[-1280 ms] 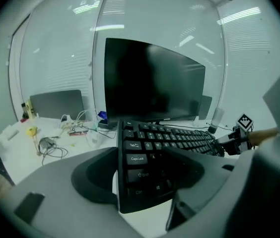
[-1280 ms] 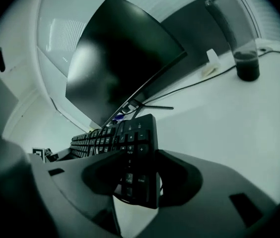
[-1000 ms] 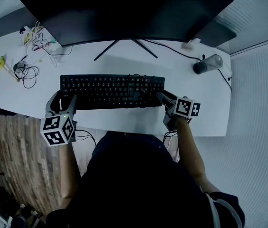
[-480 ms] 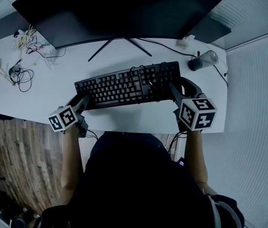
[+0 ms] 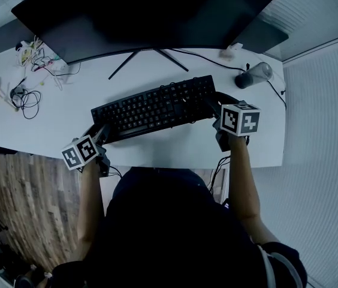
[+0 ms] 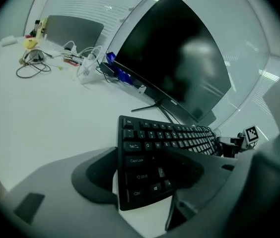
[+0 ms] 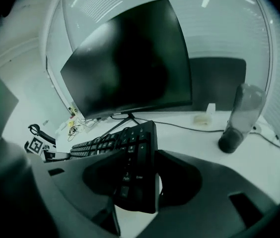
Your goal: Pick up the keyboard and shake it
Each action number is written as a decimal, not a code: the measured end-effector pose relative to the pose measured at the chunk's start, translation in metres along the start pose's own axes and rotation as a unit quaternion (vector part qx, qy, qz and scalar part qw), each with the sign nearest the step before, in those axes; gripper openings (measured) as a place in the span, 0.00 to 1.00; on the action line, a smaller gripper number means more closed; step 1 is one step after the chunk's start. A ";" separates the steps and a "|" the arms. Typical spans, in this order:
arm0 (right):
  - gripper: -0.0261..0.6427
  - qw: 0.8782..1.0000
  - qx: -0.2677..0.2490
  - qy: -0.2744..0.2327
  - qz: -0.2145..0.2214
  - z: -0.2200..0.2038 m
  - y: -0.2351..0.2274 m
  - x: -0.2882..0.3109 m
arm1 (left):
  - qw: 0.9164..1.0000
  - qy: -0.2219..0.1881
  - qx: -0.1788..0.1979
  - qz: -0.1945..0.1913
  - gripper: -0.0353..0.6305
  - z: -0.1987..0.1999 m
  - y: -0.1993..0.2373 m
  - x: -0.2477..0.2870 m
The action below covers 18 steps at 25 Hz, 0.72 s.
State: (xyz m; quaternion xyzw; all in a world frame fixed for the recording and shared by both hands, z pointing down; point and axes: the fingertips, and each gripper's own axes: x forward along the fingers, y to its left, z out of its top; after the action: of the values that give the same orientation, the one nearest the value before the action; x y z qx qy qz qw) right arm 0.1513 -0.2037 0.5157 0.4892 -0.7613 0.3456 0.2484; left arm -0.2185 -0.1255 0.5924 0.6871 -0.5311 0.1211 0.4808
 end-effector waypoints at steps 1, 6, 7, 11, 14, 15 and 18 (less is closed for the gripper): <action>0.36 1.000 0.018 0.012 0.012 -0.012 -0.003 0.010 | 1.000 0.002 0.006 0.012 0.49 -0.002 0.005 -0.003; 0.36 0.992 0.099 0.064 0.043 -0.071 -0.010 0.047 | 0.997 0.022 0.042 0.058 0.49 -0.010 0.022 -0.006; 0.36 0.990 0.110 0.072 0.044 -0.081 -0.011 0.051 | 0.997 0.026 0.048 0.062 0.49 -0.011 0.024 -0.005; 0.36 0.986 0.133 0.087 0.044 -0.104 -0.016 0.061 | 0.995 0.041 0.055 0.067 0.49 -0.019 0.031 0.003; 0.36 0.987 0.131 0.084 0.040 -0.108 -0.019 0.064 | 0.996 0.045 0.050 0.066 0.49 -0.023 0.035 0.010; 0.36 0.987 0.130 0.082 0.040 -0.108 -0.020 0.064 | 0.995 0.044 0.052 0.066 0.49 -0.024 0.035 0.012; 0.36 0.988 0.126 0.080 0.041 -0.111 -0.021 0.065 | 0.995 0.044 0.059 0.067 0.49 -0.025 0.036 0.015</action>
State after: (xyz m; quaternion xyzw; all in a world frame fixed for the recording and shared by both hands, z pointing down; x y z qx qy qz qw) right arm 0.1492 -0.1613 0.6393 0.4556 -0.7088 0.4868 0.2304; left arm -0.2340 -0.1144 0.6341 0.6712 -0.5463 0.2145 0.4528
